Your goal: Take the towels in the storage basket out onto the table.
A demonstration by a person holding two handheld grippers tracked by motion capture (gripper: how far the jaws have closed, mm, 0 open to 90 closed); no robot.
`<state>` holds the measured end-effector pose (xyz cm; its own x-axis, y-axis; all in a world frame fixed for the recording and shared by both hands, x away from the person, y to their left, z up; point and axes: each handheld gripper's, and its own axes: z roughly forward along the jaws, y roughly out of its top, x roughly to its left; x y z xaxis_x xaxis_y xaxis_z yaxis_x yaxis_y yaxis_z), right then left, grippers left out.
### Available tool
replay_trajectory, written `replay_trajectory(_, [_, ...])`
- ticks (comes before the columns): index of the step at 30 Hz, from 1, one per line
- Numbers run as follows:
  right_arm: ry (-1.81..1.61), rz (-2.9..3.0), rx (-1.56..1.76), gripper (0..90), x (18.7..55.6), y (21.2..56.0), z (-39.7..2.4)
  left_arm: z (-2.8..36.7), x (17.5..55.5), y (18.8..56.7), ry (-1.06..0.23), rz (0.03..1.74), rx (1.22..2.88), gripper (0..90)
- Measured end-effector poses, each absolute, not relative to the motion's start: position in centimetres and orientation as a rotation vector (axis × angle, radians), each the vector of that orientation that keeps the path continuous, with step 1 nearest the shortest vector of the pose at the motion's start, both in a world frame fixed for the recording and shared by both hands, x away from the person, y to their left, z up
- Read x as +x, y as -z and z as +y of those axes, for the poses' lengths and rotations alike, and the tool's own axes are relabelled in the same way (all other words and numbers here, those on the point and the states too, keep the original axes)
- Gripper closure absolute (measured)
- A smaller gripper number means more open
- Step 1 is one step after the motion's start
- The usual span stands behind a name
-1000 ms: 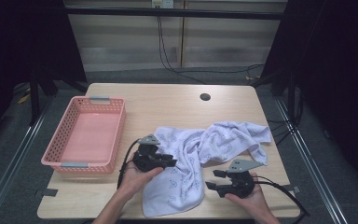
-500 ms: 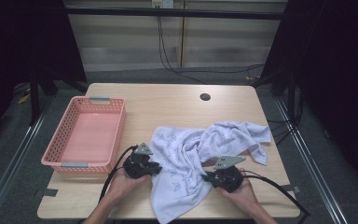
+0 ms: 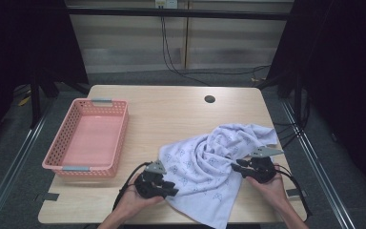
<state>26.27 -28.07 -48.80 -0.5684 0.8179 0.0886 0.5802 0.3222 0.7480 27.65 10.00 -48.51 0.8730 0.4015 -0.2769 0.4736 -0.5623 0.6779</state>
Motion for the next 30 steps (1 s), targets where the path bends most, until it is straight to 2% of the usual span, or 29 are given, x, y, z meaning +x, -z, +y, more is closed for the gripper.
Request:
replay_trajectory(2, [-1.109, 2.266, 1.260, 54.1, 25.7, 48.6, -28.5, 10.7, 29.3, 48.3, 0.081, 0.669, 2.195, 69.8])
replay_trajectory(5, [-1.130, 2.255, 1.266, 48.9, 24.7, 48.4, -29.1, 11.3, 31.4, 48.4, 0.008, 0.705, 2.170, 70.4])
replay_trajectory(8, [-1.146, 2.253, 1.253, 48.4, 23.4, 48.1, -29.3, 11.4, 33.0, 49.2, -0.014, 0.716, 2.232, 63.7])
replay_trajectory(9, [-1.151, 2.269, 1.243, 48.4, 22.8, 48.1, -29.4, 11.3, 33.1, 49.6, -0.047, 0.721, 2.256, 63.9])
replay_trajectory(12, [-1.173, 2.290, 1.230, 47.9, 21.2, 48.0, -29.1, 11.3, 32.6, 49.5, -0.109, 0.689, 2.290, 78.3])
replay_trajectory(15, [-1.193, 2.343, 1.192, 47.9, 19.7, 48.1, -28.1, 11.5, 31.6, 49.5, -0.132, 0.697, 2.291, 85.3])
replay_trajectory(17, [-1.214, 2.373, 1.168, 48.0, 18.9, 48.2, -27.1, 11.7, 31.1, 49.4, -0.108, 0.705, 2.301, 86.0])
replay_trajectory(22, [-1.211, 2.503, 1.100, 48.7, 18.4, 48.7, -24.5, 12.3, 28.1, 49.3, -0.024, 0.720, 2.283, 85.7])
replay_trajectory(24, [-1.189, 2.559, 1.067, 48.5, 18.4, 49.2, -23.7, 12.5, 26.9, 49.3, 0.053, 0.724, 2.268, 83.9])
replay_trajectory(27, [-1.133, 2.610, 1.007, 47.8, 18.5, 49.6, -23.0, 12.6, 25.8, 48.8, 0.016, 0.664, 2.273, 77.6])
replay_trajectory(29, [-1.117, 2.613, 0.966, 52.8, 18.5, 49.6, -23.0, 13.1, 26.3, 48.4, 0.015, 0.670, 2.218, 71.9])
replay_trajectory(30, [-1.085, 2.597, 0.935, 61.0, 18.4, 49.6, -23.0, 13.2, 26.6, 48.3, -0.024, 0.684, 2.200, 68.7])
